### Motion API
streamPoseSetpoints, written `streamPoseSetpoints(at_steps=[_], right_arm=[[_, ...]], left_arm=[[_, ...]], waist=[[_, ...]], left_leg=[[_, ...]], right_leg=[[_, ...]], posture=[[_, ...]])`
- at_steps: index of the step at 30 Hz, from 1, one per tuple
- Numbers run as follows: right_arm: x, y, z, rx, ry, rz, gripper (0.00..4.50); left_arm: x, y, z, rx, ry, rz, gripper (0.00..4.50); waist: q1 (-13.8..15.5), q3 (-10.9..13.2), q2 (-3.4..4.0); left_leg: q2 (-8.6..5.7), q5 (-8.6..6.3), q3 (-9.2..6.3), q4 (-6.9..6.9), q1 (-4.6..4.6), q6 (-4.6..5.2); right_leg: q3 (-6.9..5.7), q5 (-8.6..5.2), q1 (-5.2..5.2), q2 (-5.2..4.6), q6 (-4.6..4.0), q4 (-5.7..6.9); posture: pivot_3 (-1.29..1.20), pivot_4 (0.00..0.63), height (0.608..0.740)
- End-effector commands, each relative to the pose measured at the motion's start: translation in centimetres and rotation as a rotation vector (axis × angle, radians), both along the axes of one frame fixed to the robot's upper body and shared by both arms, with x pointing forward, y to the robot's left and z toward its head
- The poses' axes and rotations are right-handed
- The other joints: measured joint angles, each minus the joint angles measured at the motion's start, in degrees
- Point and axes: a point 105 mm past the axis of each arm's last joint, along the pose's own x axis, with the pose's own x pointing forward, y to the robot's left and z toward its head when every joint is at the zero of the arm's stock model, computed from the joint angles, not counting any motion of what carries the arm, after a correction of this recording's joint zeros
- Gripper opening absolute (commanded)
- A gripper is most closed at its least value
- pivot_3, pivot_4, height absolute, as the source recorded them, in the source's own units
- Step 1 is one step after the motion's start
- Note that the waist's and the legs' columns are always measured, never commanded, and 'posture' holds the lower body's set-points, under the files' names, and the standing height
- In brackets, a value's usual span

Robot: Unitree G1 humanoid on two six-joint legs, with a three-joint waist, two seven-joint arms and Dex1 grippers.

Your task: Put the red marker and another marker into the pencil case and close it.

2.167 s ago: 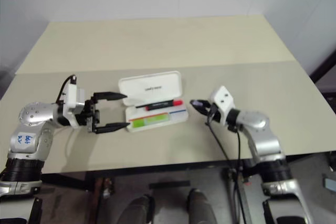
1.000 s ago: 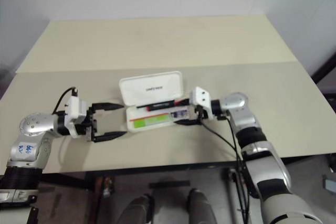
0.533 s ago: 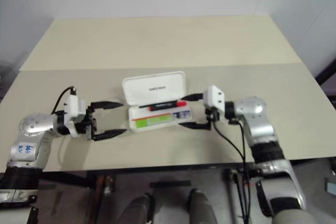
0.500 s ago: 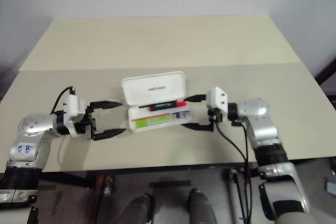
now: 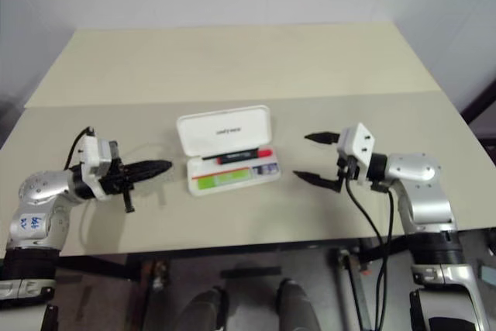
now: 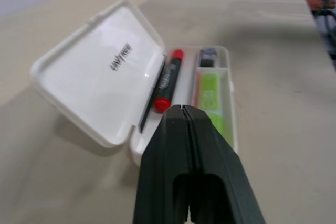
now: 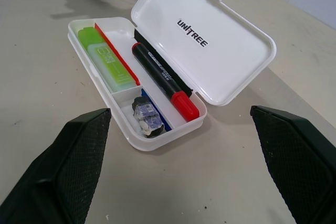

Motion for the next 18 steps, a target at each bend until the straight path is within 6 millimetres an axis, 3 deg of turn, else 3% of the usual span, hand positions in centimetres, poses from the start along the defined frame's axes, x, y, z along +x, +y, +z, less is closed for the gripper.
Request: streamPoseSetpoints(at_steps=[1,8,13,18], right_arm=[[-0.5,0.3,0.9,0.006,-0.046,0.009,4.50],[-0.6,0.6,1.0,0.014,-0.053,0.007,4.50],[-0.8,1.1,0.7,0.024,-0.051,0.009,4.50],[-1.2,1.5,0.4,0.032,-0.044,0.008,4.50]], left_arm=[[1.0,2.0,0.1,-0.062,-0.037,0.188,0.03],[2.9,3.3,-1.1,-0.093,-0.002,0.418,0.03],[5.9,3.7,-1.5,-0.105,0.040,0.576,0.03],[8.3,2.1,-0.7,-0.129,0.043,0.576,0.03]], waist=[[0.0,0.0,0.00],[0.1,0.0,0.00],[0.3,0.0,-0.01],[1.1,0.0,-0.02]], left_leg=[[0.00,0.00,-0.01,0.00,0.00,0.00],[-0.01,0.00,-0.03,0.01,0.01,0.00],[-0.03,0.03,-0.06,0.03,0.00,-0.01],[-0.08,0.03,-0.06,0.08,-0.02,-0.01]], right_leg=[[0.00,0.00,0.00,0.00,0.00,0.00],[-0.01,0.01,0.00,0.00,0.02,0.03],[-0.05,0.02,0.01,0.01,0.04,0.06],[-0.05,0.05,0.03,0.01,0.08,0.04]], posture=[[0.00,0.150,0.740],[0.00,0.150,0.740],[0.00,0.150,0.740],[0.00,0.150,0.740]])
